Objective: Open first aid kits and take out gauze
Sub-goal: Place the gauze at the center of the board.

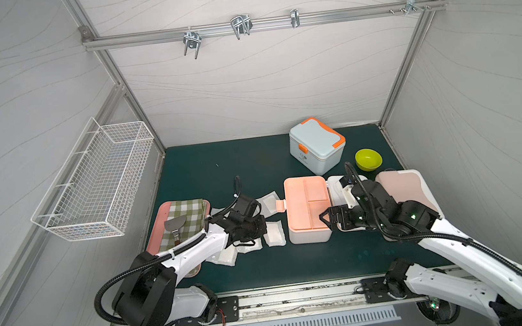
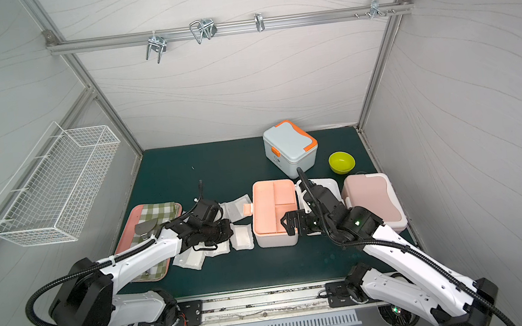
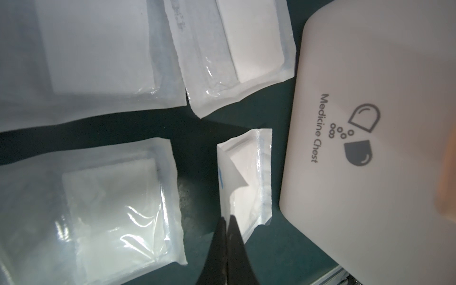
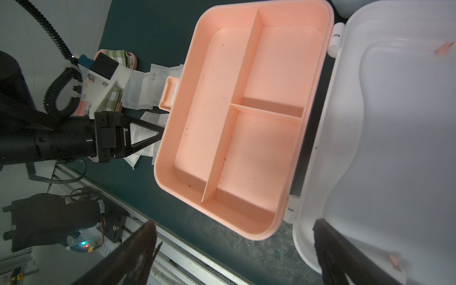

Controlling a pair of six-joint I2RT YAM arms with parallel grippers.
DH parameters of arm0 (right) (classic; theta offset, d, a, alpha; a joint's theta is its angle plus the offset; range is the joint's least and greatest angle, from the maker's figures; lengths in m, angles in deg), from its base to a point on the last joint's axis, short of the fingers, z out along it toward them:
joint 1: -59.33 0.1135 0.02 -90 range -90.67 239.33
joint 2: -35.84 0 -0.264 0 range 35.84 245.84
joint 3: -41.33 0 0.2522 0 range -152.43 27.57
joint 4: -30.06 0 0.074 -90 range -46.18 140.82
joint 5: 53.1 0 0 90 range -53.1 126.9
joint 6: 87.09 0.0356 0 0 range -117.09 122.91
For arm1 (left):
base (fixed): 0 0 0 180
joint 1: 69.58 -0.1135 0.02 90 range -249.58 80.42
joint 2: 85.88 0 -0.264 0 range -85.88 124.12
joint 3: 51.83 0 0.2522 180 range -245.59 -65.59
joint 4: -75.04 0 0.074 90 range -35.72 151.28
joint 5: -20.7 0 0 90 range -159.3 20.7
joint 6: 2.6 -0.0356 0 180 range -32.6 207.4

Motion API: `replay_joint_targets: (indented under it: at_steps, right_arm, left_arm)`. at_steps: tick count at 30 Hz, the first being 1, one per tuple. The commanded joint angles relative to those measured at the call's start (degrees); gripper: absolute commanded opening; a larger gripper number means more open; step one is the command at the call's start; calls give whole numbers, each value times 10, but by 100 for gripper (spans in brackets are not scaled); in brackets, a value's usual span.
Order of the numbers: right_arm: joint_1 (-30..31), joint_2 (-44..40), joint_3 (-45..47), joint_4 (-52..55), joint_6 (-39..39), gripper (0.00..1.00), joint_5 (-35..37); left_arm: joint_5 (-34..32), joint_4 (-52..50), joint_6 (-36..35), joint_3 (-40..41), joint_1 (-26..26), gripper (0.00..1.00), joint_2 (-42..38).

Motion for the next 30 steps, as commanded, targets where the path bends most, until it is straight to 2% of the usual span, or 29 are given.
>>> replay_joint_targets:
  at_steps: [1,8,10,12,14,15,16,26,29,30]
  right_arm:
    - [-27,-11,-1,-3,8,99,-43]
    - [-50,-28,21,-28,-6,99,-86]
    - [-52,-27,24,-33,-7,99,-93]
    - [-54,-19,27,-44,-27,99,-135]
    - [-55,-11,29,-51,-36,99,-167]
    - [-55,-7,29,-53,-38,99,-174]
    - [-55,-4,27,-52,-38,99,-174]
    - [-39,9,-3,-46,-56,94,-172]
    - [-8,33,-29,-35,-62,93,-129]
    - [1,44,-39,-30,-65,93,-115]
  left_arm:
    - [-9,24,2,-12,-3,0,12]
    - [-38,2,-9,-19,-3,0,21]
    - [-46,-8,-15,-26,-4,3,23]
    - [-51,-19,-21,-32,-3,8,23]
    - [-54,-31,-25,-36,-4,18,17]
    - [-55,-35,-26,-36,-3,29,12]
    - [-54,-40,-28,-37,-3,37,3]
    - [-64,-141,-59,-78,-3,89,-136]
    - [-63,-155,-66,-83,-3,99,-190]
    - [-60,-155,-67,-83,-3,99,-205]
